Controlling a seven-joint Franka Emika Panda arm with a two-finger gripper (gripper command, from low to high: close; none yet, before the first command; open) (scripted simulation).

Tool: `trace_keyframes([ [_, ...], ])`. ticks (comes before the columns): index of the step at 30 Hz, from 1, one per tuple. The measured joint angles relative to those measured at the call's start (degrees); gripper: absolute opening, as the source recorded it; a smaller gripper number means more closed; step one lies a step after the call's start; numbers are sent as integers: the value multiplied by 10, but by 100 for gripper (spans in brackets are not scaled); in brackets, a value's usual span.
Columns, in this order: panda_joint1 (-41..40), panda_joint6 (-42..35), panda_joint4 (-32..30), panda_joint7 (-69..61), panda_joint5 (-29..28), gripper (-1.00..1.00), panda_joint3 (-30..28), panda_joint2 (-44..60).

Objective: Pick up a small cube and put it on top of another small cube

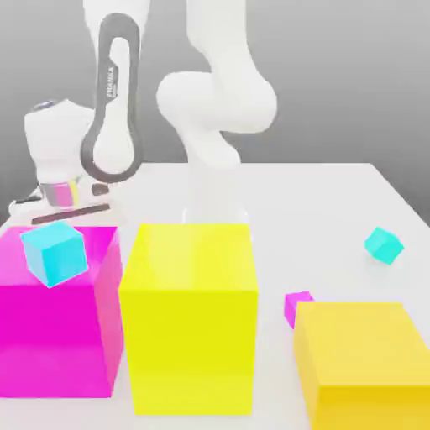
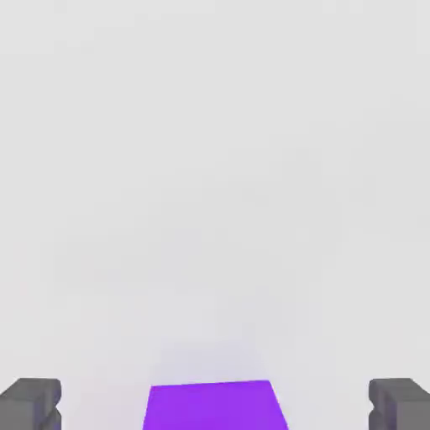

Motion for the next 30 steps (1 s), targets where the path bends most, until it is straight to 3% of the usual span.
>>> trace_keyframes([
  [3,-14,-1,-2,98,-80,0,40,-14],
  [5,-4,15,1,115,-81,0,50,4],
  [8,-12,61,12,47,25,0,100,62],
  [10,-77,93,21,-2,94,0,180,103],
  [12,-153,127,28,-17,111,0,258,143],
  [13,-180,141,30,-20,113,-100,285,159],
  [19,-193,150,32,-22,115,-100,298,168],
  [21,-172,133,28,-13,107,-100,275,148],
  [24,-125,88,18,40,36,-100,210,93],
  [27,-138,39,6,90,-37,-100,198,31],
  [30,-130,8,2,77,-46,-100,204,-8],
])
